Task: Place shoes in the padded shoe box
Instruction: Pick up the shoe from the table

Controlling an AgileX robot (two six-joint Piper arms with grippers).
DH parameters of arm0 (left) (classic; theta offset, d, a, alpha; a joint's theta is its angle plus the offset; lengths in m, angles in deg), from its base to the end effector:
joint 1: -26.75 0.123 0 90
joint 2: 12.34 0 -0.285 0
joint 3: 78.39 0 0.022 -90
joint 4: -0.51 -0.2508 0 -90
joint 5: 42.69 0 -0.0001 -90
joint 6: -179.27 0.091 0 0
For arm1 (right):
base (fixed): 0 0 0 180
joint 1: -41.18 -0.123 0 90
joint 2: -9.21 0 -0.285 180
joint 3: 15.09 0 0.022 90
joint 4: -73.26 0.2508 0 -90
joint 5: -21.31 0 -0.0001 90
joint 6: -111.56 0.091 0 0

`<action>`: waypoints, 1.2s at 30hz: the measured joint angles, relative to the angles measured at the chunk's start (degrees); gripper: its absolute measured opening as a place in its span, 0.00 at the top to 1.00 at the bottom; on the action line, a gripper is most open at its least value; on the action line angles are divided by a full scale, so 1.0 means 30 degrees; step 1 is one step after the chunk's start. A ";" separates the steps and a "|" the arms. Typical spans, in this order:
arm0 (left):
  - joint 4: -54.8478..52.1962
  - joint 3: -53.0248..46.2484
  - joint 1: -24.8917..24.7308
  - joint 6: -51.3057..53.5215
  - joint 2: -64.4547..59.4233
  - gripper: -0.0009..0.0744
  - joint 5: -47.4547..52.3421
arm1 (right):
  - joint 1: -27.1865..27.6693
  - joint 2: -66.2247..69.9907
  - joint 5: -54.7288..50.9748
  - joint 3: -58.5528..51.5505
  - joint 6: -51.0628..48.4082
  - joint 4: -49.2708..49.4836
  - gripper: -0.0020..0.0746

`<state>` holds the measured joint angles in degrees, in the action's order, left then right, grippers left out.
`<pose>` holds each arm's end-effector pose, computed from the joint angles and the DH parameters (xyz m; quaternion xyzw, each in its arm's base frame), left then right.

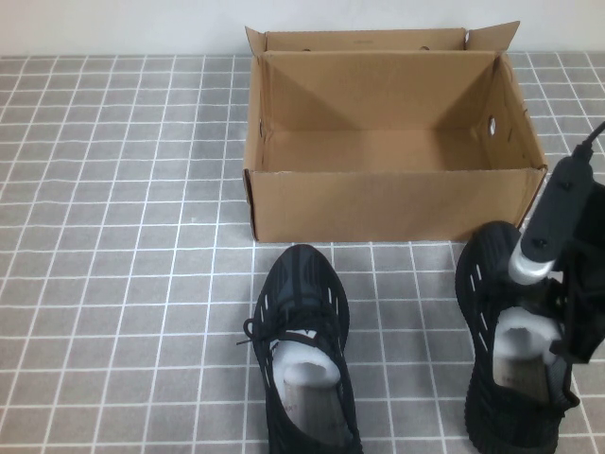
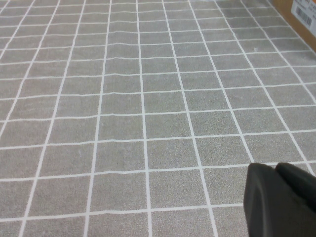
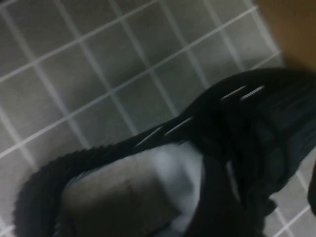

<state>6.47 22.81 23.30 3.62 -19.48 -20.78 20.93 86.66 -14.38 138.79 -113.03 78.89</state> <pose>0.0521 -0.0067 0.1703 0.0274 0.8072 -0.0395 0.5884 0.2294 0.0902 0.2950 -0.4788 0.8051 -0.0335 0.3484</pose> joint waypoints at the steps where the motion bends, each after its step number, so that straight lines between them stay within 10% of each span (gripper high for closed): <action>1: 0.0000 0.0000 0.0000 0.0000 0.0000 0.99 0.0000 | 0.0000 0.0126 -0.0038 0.0000 0.0000 -0.0100 0.50; 30: 0.0000 0.0000 0.0000 0.0000 0.0000 0.99 0.0000 | 0.0000 0.2600 -0.0329 0.0000 0.1876 -0.0619 0.50; 36: 0.0000 0.0000 0.0000 0.0000 0.0000 0.99 0.0000 | 0.0000 0.2604 -0.0418 0.0000 0.2921 -0.0582 0.82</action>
<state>6.47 22.81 23.30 3.62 -19.48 -20.78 20.93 94.47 -15.64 138.79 -104.27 77.14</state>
